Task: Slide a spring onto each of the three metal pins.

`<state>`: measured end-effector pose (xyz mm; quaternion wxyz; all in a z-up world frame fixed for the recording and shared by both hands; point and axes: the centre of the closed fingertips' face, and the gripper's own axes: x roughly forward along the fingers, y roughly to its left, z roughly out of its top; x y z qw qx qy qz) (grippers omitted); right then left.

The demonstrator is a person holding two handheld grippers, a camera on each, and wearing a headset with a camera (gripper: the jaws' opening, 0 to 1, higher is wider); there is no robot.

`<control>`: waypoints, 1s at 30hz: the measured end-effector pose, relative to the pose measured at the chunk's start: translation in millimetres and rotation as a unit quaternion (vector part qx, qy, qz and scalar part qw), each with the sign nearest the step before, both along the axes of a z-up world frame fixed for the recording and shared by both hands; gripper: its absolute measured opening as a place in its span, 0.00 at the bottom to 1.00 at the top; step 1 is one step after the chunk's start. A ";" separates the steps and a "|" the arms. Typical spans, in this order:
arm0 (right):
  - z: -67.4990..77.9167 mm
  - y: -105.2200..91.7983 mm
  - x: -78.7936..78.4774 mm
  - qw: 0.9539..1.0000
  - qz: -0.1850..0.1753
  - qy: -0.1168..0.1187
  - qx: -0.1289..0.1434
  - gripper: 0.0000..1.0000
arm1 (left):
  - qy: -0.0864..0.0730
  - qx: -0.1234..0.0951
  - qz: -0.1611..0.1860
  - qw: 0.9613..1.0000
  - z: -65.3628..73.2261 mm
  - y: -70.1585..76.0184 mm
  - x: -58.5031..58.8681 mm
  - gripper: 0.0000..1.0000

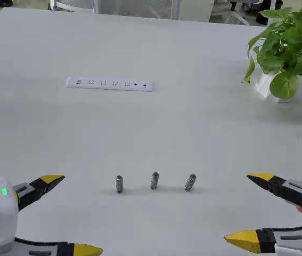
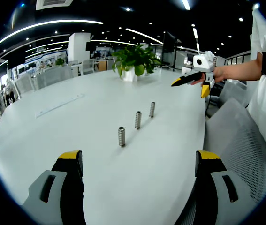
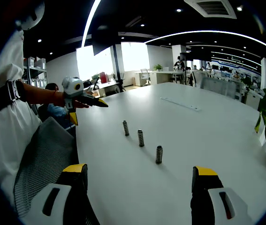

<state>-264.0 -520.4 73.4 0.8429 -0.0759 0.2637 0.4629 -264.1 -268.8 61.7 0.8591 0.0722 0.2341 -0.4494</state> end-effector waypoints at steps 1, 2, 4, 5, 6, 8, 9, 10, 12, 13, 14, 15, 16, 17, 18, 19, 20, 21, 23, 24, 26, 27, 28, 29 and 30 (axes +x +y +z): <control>-0.4 -0.4 0.0 1.000 0.000 0.001 -0.001 0.92 | 0.000 0.001 0.000 1.000 -0.3 -0.1 -0.1 0.99; -0.4 -0.2 -0.2 1.000 0.000 0.001 -0.001 0.92 | 0.000 0.000 -0.001 1.000 -0.4 -0.4 -0.2 0.99; -1.1 0.2 -0.5 1.000 0.000 0.001 -0.001 0.92 | 0.000 -0.001 -0.001 1.000 -0.7 -0.9 -0.7 0.99; -1.5 0.2 -0.5 1.000 0.000 0.002 -0.001 0.92 | 0.001 0.000 -0.001 1.000 -0.9 -1.0 -0.8 0.99; -2.2 -0.3 -0.3 1.000 0.001 0.002 -0.001 0.92 | 0.001 -0.001 -0.001 1.000 -0.9 -1.2 -1.0 0.99; -2.5 -1.0 0.2 1.000 0.000 0.002 0.001 0.92 | 0.001 -0.001 -0.001 1.000 -1.1 -0.9 -1.1 0.99; -2.7 -1.4 0.4 1.000 0.001 0.002 0.000 0.92 | 0.001 -0.001 -0.001 1.000 -1.1 -0.9 -1.2 0.99; -2.7 -1.4 0.4 1.000 0.001 0.002 0.000 0.92 | 0.001 -0.002 -0.001 1.000 -1.1 -0.8 -1.2 0.99; -2.3 -0.7 0.3 1.000 0.000 0.002 -0.001 0.91 | 0.000 -0.001 0.000 1.000 -0.8 -0.5 -0.7 0.99; -2.4 -1.0 0.3 1.000 -0.001 0.002 -0.001 0.91 | 0.000 -0.001 0.000 1.000 -0.6 -0.4 -0.6 0.99; -2.2 -1.1 0.3 1.000 0.000 0.002 -0.001 0.91 | 0.001 -0.002 0.000 1.000 -0.2 -0.4 -0.5 0.99; -2.1 -1.1 0.1 1.000 0.000 0.001 -0.001 0.91 | 0.000 -0.002 0.000 1.000 -0.2 -0.3 -0.4 0.99; -1.9 -1.4 0.2 1.000 0.000 0.001 -0.001 0.91 | 0.000 -0.002 0.000 1.000 0.0 -0.3 -0.4 0.99; -1.8 -1.9 0.4 1.000 0.000 0.001 -0.002 0.91 | 0.000 -0.003 0.000 1.000 0.0 -0.5 -0.6 0.99; -1.8 -2.1 0.6 1.000 -0.001 0.001 -0.003 0.91 | 0.001 -0.002 0.000 1.000 -0.3 -0.5 -0.9 0.99; -1.6 -2.2 0.7 1.000 -0.001 0.001 -0.003 0.91 | 0.001 -0.002 -0.001 1.000 -0.6 -0.6 -1.2 0.99; -1.5 -2.4 0.9 1.000 -0.002 0.001 -0.003 0.91 | 0.001 -0.002 -0.001 1.000 -0.6 -0.7 -1.4 0.99; -1.1 -2.5 1.1 1.000 -0.003 0.001 -0.002 0.91 | 0.001 -0.003 -0.001 1.000 -0.6 -1.0 -1.6 0.99; -0.8 -2.4 1.0 1.000 -0.003 0.000 -0.001 0.91 | 0.002 -0.002 -0.002 1.000 -0.9 -1.0 -1.8 0.99; -0.7 -2.1 0.9 1.000 -0.002 0.000 -0.002 0.91 | 0.001 -0.003 -0.002 1.000 -0.8 -1.1 -1.8 0.99; -0.3 -1.5 0.7 1.000 -0.001 0.000 -0.002 0.91 | 0.002 -0.002 -0.002 1.000 -1.1 -1.0 -1.8 0.99; 0.1 -1.2 0.8 1.000 -0.001 0.000 -0.002 0.91 | 0.002 -0.002 -0.002 1.000 -1.3 -1.0 -1.8 0.99; 0.4 -1.0 1.1 1.000 -0.001 -0.001 -0.002 0.91 | 0.001 -0.002 -0.003 1.000 -1.1 -1.2 -1.6 0.99; 0.4 -0.9 1.4 1.000 -0.001 0.000 -0.002 0.91 | 0.002 -0.003 -0.003 1.000 -0.8 -1.5 -1.6 0.99; 0.3 -0.9 1.7 1.000 -0.001 0.000 -0.002 0.91 | 0.002 -0.002 -0.003 1.000 -0.9 -1.6 -1.7 0.99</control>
